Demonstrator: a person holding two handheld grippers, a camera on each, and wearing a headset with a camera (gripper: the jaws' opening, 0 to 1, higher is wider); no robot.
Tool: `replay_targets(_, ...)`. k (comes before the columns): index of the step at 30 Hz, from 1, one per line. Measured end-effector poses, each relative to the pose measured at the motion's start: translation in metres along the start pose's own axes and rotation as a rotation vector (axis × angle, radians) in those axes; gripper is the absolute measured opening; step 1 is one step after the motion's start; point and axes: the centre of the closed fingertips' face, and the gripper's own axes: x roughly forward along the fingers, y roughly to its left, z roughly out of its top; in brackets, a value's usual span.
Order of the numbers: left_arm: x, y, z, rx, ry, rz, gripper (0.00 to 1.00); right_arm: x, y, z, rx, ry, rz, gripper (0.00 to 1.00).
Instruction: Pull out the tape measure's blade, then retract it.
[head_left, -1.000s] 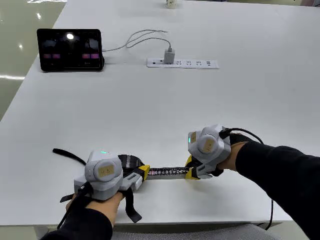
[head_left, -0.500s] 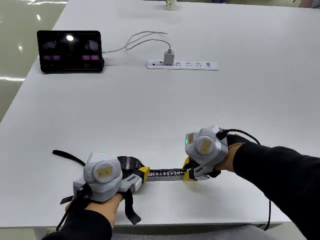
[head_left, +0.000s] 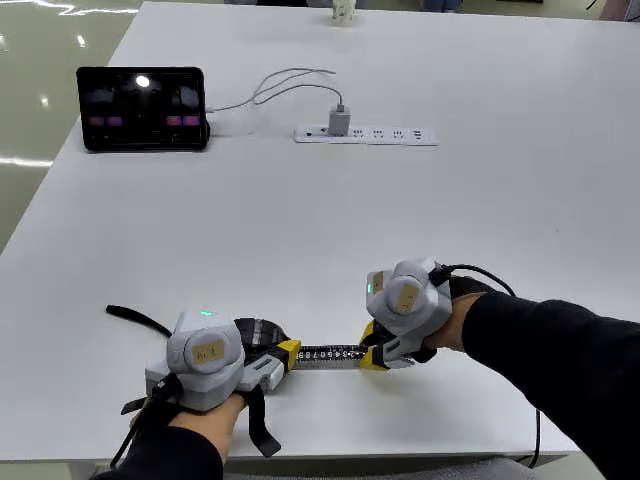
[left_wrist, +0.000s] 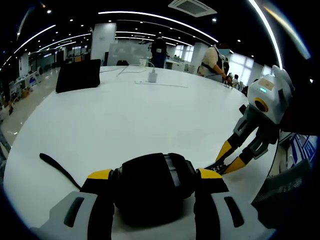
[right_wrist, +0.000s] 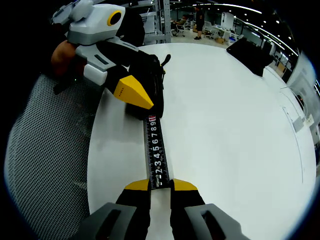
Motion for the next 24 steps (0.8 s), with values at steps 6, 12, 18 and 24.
replay_targets(6,0.0,0.0,0.0,0.003,0.0,0.0,0.6,0.002,0.001,0.004,0.009,-0.009,0.003,0.11)
replay_targets(12,0.0,0.0,0.0,0.004,0.002,-0.001,0.6,0.003,0.002,0.008,0.015,-0.016,0.004,0.11)
replay_targets(18,0.0,0.0,0.0,0.004,0.001,-0.001,0.6,0.006,0.004,0.013,-0.005,-0.005,-0.006,0.11)
replay_targets(24,0.0,0.0,0.0,0.003,0.003,-0.003,0.6,0.01,0.005,0.02,-0.011,-0.012,-0.007,0.11)
